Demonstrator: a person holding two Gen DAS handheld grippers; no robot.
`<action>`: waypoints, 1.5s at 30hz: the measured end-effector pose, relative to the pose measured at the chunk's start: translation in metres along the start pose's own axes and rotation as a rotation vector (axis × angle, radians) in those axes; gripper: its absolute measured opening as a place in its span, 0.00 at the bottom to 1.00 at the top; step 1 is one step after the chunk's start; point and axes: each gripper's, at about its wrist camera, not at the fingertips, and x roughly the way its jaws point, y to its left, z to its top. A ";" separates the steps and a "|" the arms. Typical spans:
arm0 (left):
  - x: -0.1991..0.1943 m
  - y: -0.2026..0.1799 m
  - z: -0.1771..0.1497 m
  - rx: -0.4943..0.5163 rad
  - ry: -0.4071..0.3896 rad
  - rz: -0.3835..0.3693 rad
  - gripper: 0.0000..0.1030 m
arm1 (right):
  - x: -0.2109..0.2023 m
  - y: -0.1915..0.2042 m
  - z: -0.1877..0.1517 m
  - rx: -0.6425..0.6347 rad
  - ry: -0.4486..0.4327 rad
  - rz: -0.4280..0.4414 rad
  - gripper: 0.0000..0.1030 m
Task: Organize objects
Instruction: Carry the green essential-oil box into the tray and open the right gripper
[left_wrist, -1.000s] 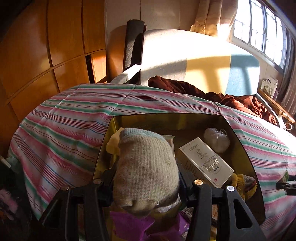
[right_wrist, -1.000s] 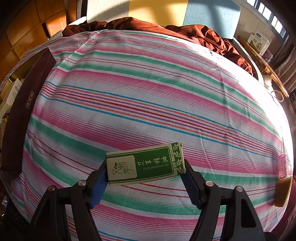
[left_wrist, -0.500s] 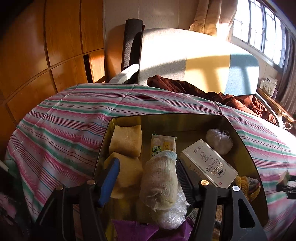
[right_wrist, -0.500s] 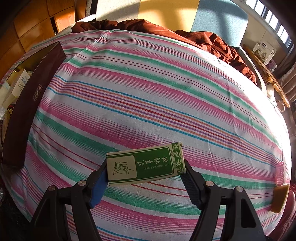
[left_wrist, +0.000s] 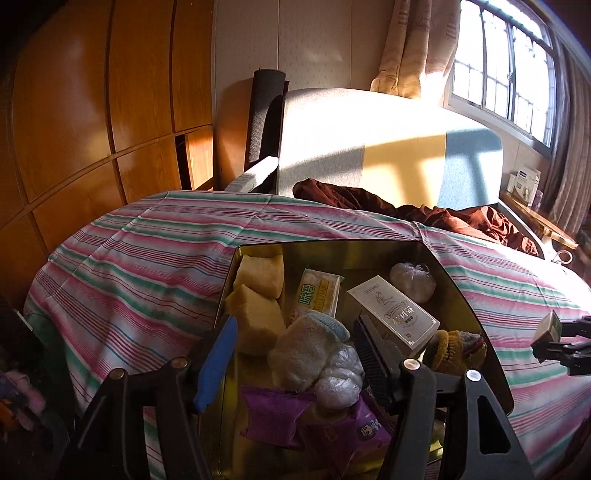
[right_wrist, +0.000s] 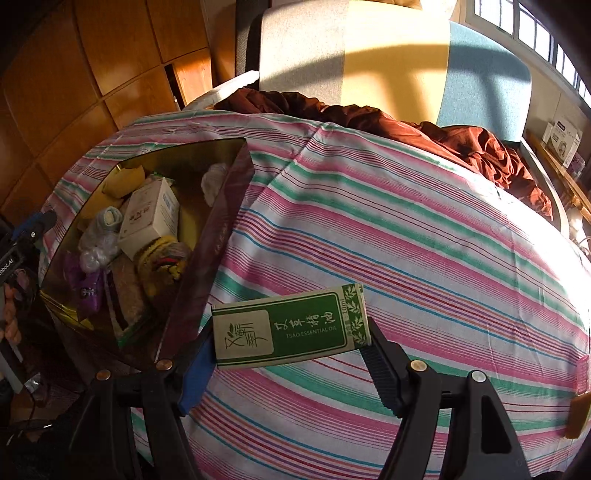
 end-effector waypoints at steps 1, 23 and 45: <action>-0.002 0.002 -0.001 -0.002 -0.001 0.002 0.64 | -0.001 0.013 0.005 -0.023 -0.012 0.019 0.72; -0.016 0.045 -0.016 -0.080 0.033 0.073 0.80 | 0.101 0.145 0.045 -0.217 0.105 0.035 0.73; -0.052 0.027 -0.031 -0.115 0.011 0.181 1.00 | 0.009 0.107 0.009 0.066 -0.176 -0.070 0.84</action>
